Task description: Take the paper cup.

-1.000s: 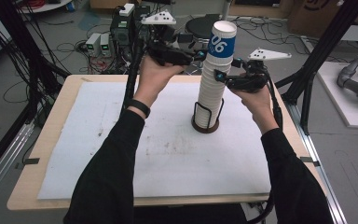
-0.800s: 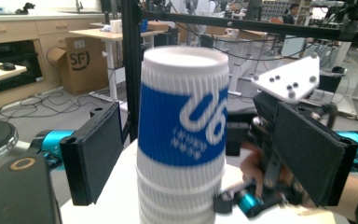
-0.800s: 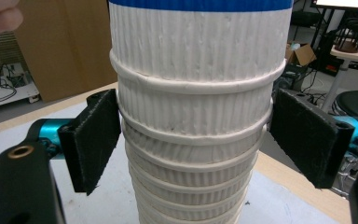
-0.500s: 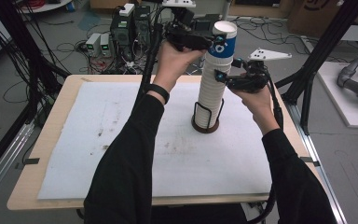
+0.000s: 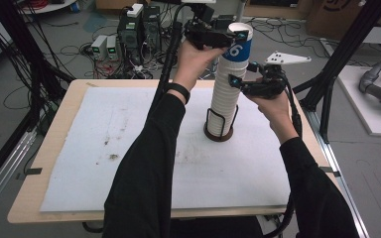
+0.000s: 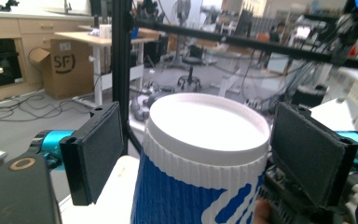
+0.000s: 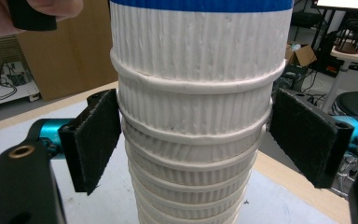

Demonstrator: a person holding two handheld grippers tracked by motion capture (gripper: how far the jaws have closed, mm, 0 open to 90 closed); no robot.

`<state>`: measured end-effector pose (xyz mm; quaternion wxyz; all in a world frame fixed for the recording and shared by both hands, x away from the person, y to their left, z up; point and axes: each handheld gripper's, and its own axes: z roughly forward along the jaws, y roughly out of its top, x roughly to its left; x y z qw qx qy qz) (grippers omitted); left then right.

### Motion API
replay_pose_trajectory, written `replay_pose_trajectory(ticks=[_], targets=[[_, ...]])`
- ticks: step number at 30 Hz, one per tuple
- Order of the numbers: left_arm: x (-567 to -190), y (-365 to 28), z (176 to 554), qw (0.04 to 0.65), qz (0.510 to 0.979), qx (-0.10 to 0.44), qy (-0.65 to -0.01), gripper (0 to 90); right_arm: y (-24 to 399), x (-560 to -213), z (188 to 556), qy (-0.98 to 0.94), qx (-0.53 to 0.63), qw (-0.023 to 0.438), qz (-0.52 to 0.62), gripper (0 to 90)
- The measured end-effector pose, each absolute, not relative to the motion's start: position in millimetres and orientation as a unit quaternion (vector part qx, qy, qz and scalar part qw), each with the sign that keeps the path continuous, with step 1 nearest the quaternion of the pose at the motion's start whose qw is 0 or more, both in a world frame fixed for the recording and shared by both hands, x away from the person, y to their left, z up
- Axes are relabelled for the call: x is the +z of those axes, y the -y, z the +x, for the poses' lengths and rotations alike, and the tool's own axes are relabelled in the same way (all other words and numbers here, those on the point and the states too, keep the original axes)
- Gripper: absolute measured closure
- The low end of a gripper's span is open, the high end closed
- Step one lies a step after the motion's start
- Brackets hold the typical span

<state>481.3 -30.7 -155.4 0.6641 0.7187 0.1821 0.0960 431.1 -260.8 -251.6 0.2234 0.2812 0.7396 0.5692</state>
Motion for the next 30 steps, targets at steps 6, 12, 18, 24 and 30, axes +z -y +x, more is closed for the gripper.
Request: replay_pose_trajectory(ticks=[6, 12, 18, 24, 30], targets=[[-154.4, 33.6, 481.1, 0.666, 0.719, 0.098, -0.172, 29.5, 261.6, -251.5, 430.8, -0.74, 0.568, 0.222, 0.284, 17.8], [-151.5, 33.6, 479.5, 0.662, 0.722, 0.106, -0.168, 30.1, 260.9, -251.6, 430.7, -0.74, 0.569, 0.223, 0.282, 18.2], [-140.0, 33.2, 473.4, 0.672, 0.713, 0.127, -0.153, 30.3, 261.0, -251.3, 429.9, -0.74, 0.567, 0.223, 0.283, 18.5], [-127.8, 31.0, 468.4, 0.683, 0.703, 0.136, -0.146, 30.3, 261.6, -251.1, 429.7, -0.741, 0.567, 0.224, 0.281, 18.9], [-116.2, 28.7, 463.8, 0.69, 0.697, 0.145, -0.135, 30.3, 262.2, -250.7, 428.8, -0.742, 0.566, 0.222, 0.284, 19.5]])
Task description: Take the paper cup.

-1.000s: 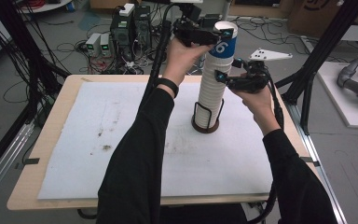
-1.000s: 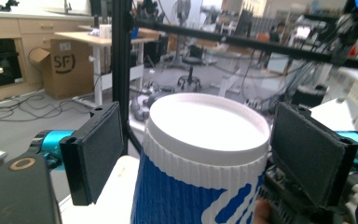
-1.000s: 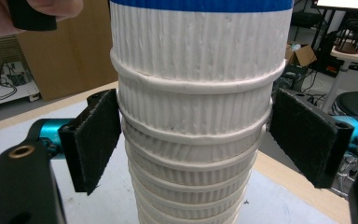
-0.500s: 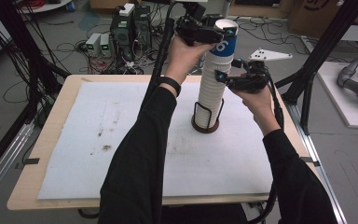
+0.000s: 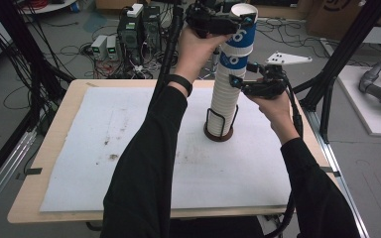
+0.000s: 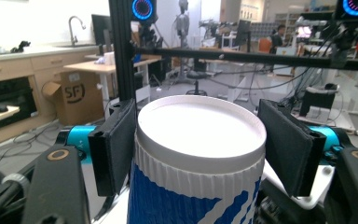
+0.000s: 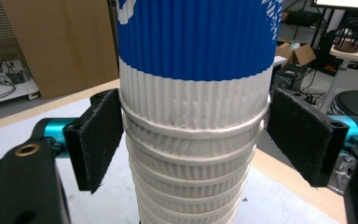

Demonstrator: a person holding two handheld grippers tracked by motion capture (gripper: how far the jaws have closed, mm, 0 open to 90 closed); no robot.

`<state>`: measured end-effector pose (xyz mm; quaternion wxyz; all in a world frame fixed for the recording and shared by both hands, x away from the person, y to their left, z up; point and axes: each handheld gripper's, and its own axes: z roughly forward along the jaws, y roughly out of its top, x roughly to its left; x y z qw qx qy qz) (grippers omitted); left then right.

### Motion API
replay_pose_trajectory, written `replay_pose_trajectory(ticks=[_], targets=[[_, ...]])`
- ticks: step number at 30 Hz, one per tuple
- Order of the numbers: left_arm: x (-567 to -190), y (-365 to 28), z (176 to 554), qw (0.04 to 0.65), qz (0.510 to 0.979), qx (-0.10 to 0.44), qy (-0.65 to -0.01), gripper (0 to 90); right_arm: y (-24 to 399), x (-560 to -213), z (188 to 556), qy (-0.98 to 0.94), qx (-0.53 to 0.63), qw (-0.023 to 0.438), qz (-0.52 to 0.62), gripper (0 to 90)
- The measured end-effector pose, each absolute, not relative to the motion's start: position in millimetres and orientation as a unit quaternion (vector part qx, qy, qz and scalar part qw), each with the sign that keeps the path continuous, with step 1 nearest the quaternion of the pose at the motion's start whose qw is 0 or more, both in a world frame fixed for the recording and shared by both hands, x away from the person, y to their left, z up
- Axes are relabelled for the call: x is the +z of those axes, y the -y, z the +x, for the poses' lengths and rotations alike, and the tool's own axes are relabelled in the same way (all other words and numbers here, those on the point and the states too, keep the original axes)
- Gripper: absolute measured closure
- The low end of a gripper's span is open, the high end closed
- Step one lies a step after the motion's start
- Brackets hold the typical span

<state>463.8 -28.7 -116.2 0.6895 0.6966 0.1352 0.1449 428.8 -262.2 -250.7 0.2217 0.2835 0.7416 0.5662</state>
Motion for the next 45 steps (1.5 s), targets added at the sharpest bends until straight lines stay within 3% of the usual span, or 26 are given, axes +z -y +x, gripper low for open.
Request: replay_pose_trajectory(ticks=[24, 45], targets=[[-85.8, -17.5, 420.7, 0.695, 0.686, 0.184, -0.11, 30.4, 260.4, -250.5, 427.5, -0.741, 0.562, 0.229, 0.288, 19.5], [-128.7, -93.0, 392.1, 0.675, 0.702, 0.175, -0.143, 30.3, 259.0, -249.6, 424.7, -0.739, 0.559, 0.23, 0.297, 19.2]])
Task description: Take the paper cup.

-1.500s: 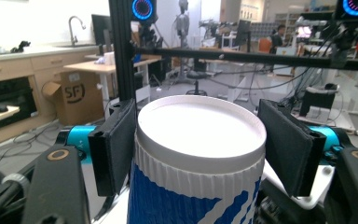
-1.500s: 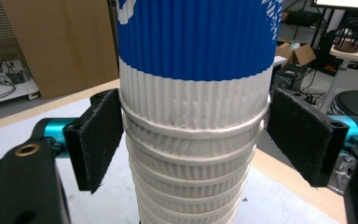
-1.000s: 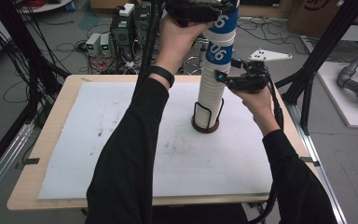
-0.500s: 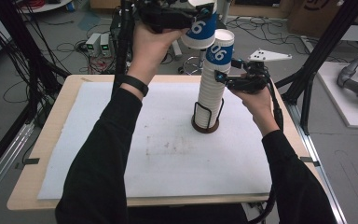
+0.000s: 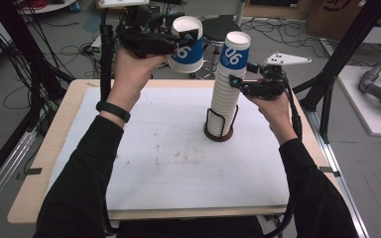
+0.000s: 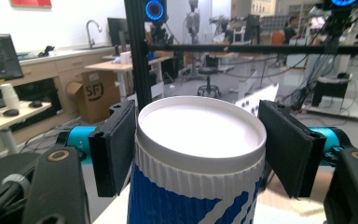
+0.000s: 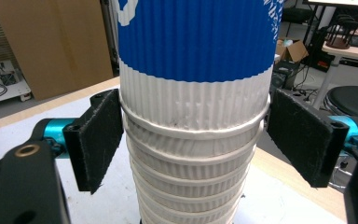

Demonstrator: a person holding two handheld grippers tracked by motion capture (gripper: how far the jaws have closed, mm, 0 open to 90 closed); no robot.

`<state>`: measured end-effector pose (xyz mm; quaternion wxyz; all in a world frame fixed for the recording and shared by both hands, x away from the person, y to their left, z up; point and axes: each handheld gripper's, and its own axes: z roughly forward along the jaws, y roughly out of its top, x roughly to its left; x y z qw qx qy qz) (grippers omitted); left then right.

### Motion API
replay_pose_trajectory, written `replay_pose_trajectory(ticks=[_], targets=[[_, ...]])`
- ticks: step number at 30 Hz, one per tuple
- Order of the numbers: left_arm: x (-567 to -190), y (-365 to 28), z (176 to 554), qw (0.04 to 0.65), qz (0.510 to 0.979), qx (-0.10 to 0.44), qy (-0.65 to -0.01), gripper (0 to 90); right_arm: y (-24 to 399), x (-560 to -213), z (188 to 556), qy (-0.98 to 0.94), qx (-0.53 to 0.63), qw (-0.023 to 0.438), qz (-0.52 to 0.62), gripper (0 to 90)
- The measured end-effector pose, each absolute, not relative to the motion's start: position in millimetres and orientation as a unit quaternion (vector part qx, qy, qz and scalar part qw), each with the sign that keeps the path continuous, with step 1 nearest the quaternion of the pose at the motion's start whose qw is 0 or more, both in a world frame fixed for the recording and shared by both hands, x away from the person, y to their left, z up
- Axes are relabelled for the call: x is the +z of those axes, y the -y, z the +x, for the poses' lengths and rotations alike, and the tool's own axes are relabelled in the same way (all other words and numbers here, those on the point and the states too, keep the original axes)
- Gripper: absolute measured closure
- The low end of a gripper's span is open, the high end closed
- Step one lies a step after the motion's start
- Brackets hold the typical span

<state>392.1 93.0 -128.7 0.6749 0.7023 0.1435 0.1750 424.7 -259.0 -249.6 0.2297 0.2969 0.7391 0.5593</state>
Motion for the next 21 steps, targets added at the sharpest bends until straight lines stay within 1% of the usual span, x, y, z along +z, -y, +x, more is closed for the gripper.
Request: replay_pose_trajectory(ticks=[7, 13, 21], targets=[[-150.5, -110.9, 377.9, 0.667, 0.709, 0.17, -0.152, 30.3, 259.2, -249.0, 423.5, -0.738, 0.56, 0.227, 0.3, 19.2], [-171.7, -117.6, 368.6, 0.653, 0.723, 0.166, -0.155, 30.3, 259.2, -247.5, 420.1, -0.734, 0.563, 0.228, 0.304, 19.1], [-195.8, -124.8, 357.4, 0.656, 0.722, 0.155, -0.154, 30.2, 262.6, -245.8, 414.4, -0.736, 0.558, 0.233, 0.305, 19.1]])
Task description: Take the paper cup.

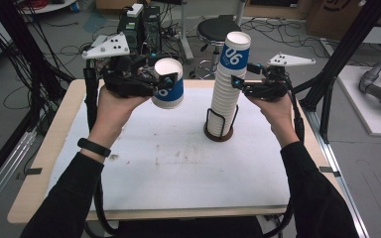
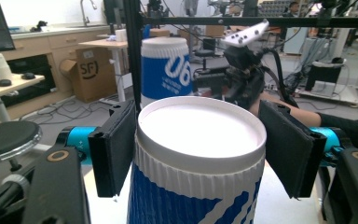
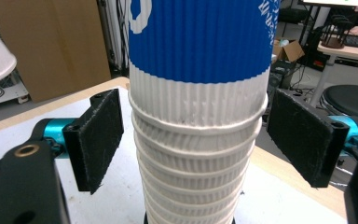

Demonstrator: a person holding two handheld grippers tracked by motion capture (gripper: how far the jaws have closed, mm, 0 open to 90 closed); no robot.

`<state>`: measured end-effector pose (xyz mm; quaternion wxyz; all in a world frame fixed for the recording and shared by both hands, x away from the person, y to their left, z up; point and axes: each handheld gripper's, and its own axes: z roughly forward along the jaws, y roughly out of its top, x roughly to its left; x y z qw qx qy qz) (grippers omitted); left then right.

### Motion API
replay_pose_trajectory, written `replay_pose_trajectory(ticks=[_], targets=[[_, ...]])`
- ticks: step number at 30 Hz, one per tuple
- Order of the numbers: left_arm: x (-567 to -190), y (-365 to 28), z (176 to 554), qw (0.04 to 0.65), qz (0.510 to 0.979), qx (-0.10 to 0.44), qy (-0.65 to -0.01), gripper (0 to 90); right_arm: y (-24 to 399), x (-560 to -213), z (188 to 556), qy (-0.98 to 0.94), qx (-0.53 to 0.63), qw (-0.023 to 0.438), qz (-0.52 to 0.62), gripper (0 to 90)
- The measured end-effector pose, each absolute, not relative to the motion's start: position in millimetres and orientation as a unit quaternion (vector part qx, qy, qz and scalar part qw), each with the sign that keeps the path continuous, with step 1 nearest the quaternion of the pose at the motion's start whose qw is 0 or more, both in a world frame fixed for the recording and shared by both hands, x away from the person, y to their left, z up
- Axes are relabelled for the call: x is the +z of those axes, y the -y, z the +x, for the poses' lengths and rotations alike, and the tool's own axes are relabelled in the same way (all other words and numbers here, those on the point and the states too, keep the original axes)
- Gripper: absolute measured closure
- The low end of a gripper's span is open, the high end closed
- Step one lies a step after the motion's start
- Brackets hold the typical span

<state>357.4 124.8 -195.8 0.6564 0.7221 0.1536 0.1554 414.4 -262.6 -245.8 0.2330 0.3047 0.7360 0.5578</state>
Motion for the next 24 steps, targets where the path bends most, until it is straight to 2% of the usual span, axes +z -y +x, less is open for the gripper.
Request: replay_pose_trajectory(ticks=[15, 24], targets=[[-232.0, -130.9, 347.5, 0.648, 0.733, 0.134, -0.16, 30.2, 281.7, -266.8, 388.1, -0.719, 0.578, 0.237, 0.306, 19.2], [-251.3, -132.1, 342.5, 0.637, 0.739, 0.143, -0.166, 30.2, 280.9, -279.3, 369.7, -0.723, 0.582, 0.235, 0.289, 19.2]])
